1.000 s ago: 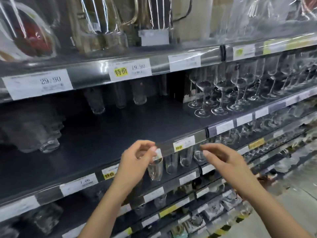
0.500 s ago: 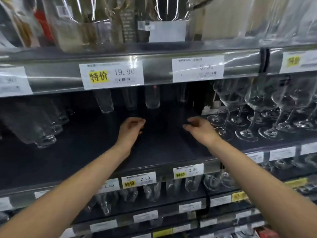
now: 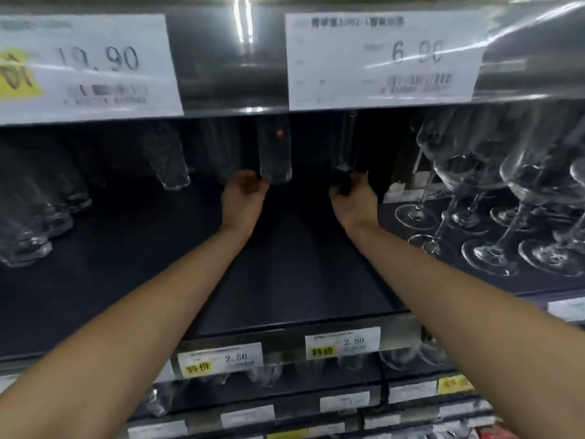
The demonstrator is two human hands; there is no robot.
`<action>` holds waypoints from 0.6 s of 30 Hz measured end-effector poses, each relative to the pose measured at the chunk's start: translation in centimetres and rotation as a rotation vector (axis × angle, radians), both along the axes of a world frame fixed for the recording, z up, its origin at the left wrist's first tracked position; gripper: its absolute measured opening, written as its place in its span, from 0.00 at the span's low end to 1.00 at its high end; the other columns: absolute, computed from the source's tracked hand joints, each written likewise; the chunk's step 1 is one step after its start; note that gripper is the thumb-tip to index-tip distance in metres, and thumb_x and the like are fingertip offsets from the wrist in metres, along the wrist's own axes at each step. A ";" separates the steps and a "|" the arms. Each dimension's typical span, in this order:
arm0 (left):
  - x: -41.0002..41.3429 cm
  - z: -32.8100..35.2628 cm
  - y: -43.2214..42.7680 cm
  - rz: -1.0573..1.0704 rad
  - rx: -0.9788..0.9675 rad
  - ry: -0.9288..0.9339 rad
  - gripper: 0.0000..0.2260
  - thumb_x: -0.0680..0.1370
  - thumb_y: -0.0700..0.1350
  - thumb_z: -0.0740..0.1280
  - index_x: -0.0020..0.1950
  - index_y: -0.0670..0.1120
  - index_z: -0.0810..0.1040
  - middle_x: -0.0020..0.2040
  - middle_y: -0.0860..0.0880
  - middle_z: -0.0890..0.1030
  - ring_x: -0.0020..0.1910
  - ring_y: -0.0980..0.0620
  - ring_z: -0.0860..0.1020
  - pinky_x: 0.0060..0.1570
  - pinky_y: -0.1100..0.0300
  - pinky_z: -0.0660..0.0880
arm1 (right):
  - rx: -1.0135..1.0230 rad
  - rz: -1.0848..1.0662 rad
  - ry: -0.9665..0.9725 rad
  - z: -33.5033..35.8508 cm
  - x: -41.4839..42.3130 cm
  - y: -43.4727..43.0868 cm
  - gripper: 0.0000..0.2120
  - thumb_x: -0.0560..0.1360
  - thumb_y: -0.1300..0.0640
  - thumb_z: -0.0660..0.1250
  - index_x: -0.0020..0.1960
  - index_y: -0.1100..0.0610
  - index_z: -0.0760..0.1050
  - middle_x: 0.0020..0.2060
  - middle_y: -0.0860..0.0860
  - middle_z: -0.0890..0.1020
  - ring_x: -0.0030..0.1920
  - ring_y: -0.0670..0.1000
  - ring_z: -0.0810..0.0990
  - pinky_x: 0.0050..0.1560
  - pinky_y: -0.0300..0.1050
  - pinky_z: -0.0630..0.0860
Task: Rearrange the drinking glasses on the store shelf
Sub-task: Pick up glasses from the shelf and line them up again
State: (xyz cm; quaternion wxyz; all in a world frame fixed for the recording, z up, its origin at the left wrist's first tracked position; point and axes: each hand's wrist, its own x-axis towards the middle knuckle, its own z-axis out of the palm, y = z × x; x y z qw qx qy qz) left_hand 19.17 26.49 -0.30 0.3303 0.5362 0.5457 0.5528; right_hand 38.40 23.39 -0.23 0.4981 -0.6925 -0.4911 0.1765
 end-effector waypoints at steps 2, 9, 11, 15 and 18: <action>0.5 -0.1 1.6 0.002 -0.006 0.000 0.06 0.78 0.47 0.71 0.49 0.51 0.75 0.45 0.56 0.78 0.47 0.58 0.78 0.54 0.67 0.74 | 0.019 -0.030 0.000 0.0 0.1 1.9 0.19 0.77 0.57 0.67 0.65 0.63 0.69 0.61 0.60 0.78 0.61 0.59 0.77 0.57 0.42 0.72; 2.4 0.0 5.2 0.075 0.144 0.126 0.15 0.76 0.50 0.73 0.54 0.47 0.71 0.44 0.59 0.76 0.44 0.62 0.76 0.39 0.81 0.70 | 0.089 -0.134 -0.006 0.1 0.2 6.9 0.24 0.74 0.56 0.68 0.66 0.65 0.65 0.60 0.61 0.77 0.61 0.61 0.76 0.62 0.54 0.75; 2.7 0.1 6.0 0.094 0.181 0.156 0.22 0.74 0.51 0.75 0.61 0.41 0.73 0.48 0.55 0.79 0.49 0.56 0.79 0.47 0.70 0.76 | 0.112 -0.147 -0.007 0.2 0.2 7.7 0.26 0.74 0.56 0.68 0.68 0.64 0.65 0.61 0.61 0.77 0.62 0.62 0.77 0.62 0.54 0.76; 3.5 0.3 7.2 0.115 0.199 0.160 0.27 0.72 0.54 0.76 0.63 0.40 0.73 0.53 0.51 0.80 0.51 0.56 0.79 0.44 0.73 0.71 | 0.116 -0.168 -0.026 0.2 0.6 9.0 0.28 0.75 0.55 0.68 0.71 0.63 0.63 0.64 0.61 0.76 0.62 0.61 0.77 0.61 0.53 0.76; 3.8 0.2 8.1 0.123 0.198 0.172 0.28 0.70 0.56 0.77 0.62 0.42 0.73 0.54 0.51 0.80 0.52 0.55 0.78 0.44 0.74 0.70 | 0.133 -0.182 -0.045 0.1 0.7 9.9 0.31 0.75 0.51 0.70 0.71 0.62 0.63 0.65 0.61 0.74 0.64 0.61 0.76 0.62 0.52 0.75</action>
